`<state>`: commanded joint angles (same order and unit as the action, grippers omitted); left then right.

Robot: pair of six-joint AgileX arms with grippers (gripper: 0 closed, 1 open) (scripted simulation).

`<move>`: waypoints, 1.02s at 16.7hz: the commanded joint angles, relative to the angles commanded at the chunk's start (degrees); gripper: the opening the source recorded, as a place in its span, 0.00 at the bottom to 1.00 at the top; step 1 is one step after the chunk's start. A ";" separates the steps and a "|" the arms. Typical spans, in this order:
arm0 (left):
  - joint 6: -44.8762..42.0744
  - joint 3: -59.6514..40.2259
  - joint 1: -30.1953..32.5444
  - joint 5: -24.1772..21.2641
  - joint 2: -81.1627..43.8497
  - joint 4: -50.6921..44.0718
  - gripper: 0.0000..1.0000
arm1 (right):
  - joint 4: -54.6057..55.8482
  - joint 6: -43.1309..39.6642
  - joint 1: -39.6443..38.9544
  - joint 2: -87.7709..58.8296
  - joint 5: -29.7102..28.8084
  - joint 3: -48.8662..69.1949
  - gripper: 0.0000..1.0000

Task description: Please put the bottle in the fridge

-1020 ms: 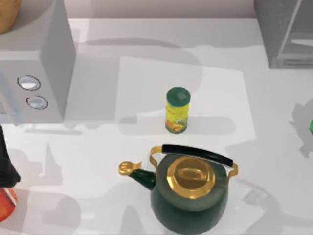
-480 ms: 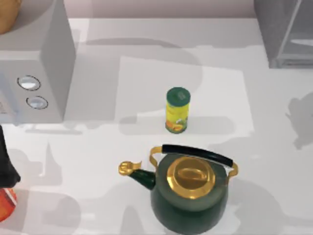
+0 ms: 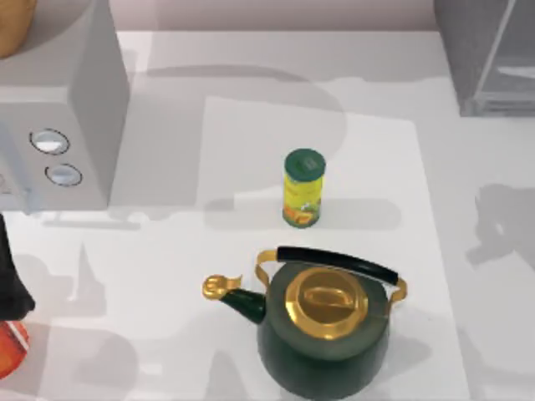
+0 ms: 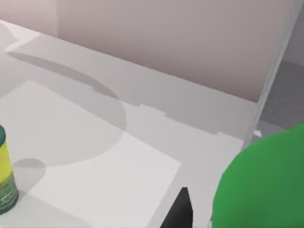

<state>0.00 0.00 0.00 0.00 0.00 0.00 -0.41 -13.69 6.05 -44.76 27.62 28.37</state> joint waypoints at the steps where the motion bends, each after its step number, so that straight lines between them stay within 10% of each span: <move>1: 0.00 0.00 0.00 0.00 0.00 0.00 1.00 | -0.06 2.42 -1.11 5.86 -2.94 -2.51 0.01; 10: 0.00 0.00 0.00 0.00 0.00 0.00 1.00 | 0.32 13.27 -5.96 42.29 -25.36 -26.06 0.01; 17: 0.00 0.00 0.00 0.00 0.00 0.00 1.00 | 0.47 13.73 -6.16 44.97 -27.24 -27.06 0.01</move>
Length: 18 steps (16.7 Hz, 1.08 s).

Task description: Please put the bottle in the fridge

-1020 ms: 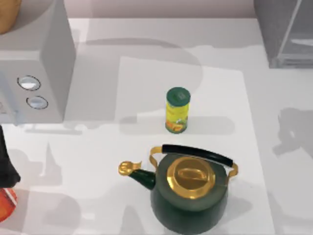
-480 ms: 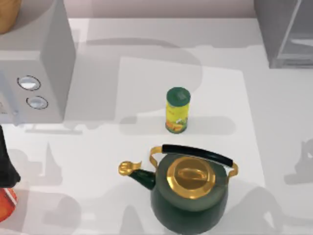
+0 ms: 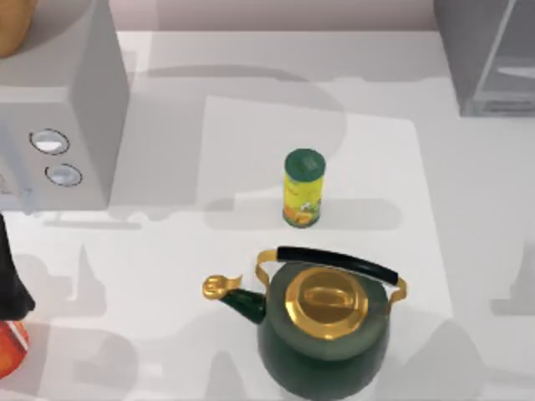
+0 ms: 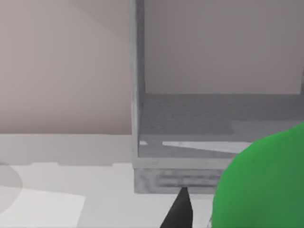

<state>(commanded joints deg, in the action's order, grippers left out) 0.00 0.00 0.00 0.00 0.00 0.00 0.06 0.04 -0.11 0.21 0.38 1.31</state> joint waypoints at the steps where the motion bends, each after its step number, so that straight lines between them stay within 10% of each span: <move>1: 0.00 0.00 0.00 0.00 0.00 0.00 1.00 | 0.00 0.00 0.00 0.00 0.00 0.00 0.01; 9: 0.00 0.00 0.00 0.00 0.00 0.00 1.00 | 19.22 -0.39 3.86 -21.50 0.47 15.53 0.01; 18: 0.00 0.00 0.00 0.00 0.00 0.00 1.00 | 51.81 -0.03 11.15 -81.18 6.21 41.45 0.01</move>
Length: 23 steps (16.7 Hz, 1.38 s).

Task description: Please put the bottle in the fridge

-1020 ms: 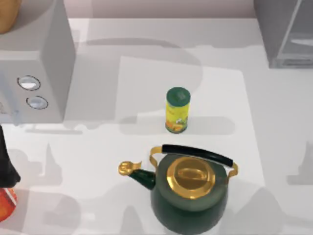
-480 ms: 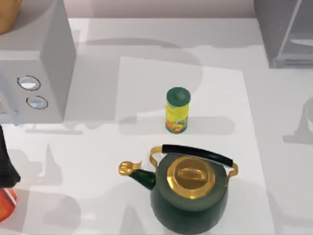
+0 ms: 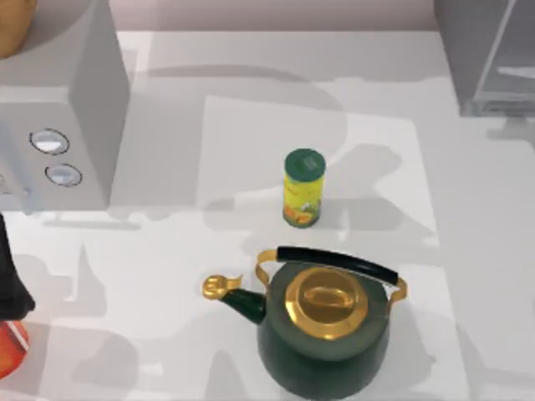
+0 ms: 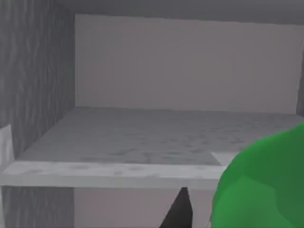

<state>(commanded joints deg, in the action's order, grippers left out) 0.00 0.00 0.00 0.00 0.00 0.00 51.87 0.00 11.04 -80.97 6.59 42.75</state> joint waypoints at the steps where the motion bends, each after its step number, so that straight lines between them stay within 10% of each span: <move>1: 0.00 0.00 0.00 0.00 0.00 0.00 1.00 | 2.80 0.13 0.75 -6.35 1.00 2.30 0.01; 8: 0.00 0.00 0.00 0.00 0.00 0.00 1.00 | 13.36 1.10 4.48 -35.26 7.40 12.21 0.01; 23: 0.00 0.00 0.00 0.00 0.00 0.00 1.00 | 6.03 1.44 3.76 -48.35 6.28 30.27 0.01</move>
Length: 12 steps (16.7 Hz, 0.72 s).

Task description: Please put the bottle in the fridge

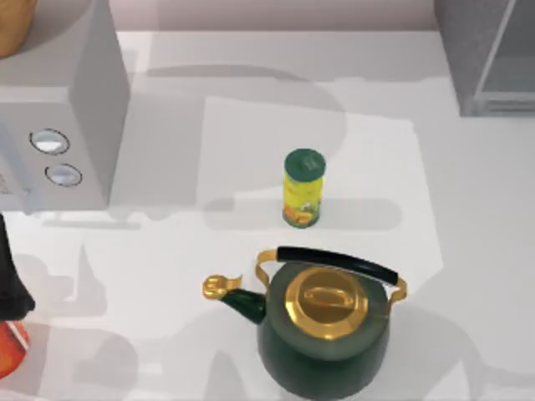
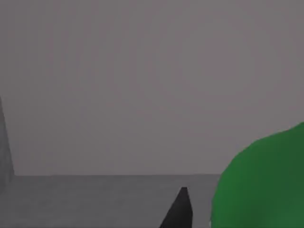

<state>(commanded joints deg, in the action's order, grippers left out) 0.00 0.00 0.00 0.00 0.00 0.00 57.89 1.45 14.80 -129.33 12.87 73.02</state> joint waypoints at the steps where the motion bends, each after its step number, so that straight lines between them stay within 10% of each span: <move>1: 0.00 0.00 0.00 0.00 0.00 0.00 1.00 | -1.42 -0.04 -0.36 -1.59 -0.28 3.42 0.01; 9: 0.00 0.00 0.00 0.00 0.00 0.00 1.00 | -6.02 -0.32 -1.89 -5.83 -0.81 11.57 0.01; 12: 0.00 0.00 0.00 0.00 0.00 0.00 1.00 | -6.02 -0.32 -1.89 -5.83 -0.81 11.57 0.23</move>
<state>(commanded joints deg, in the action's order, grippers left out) 0.00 0.00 0.00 0.00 0.00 0.00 51.88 1.13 12.91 -135.16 12.05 84.60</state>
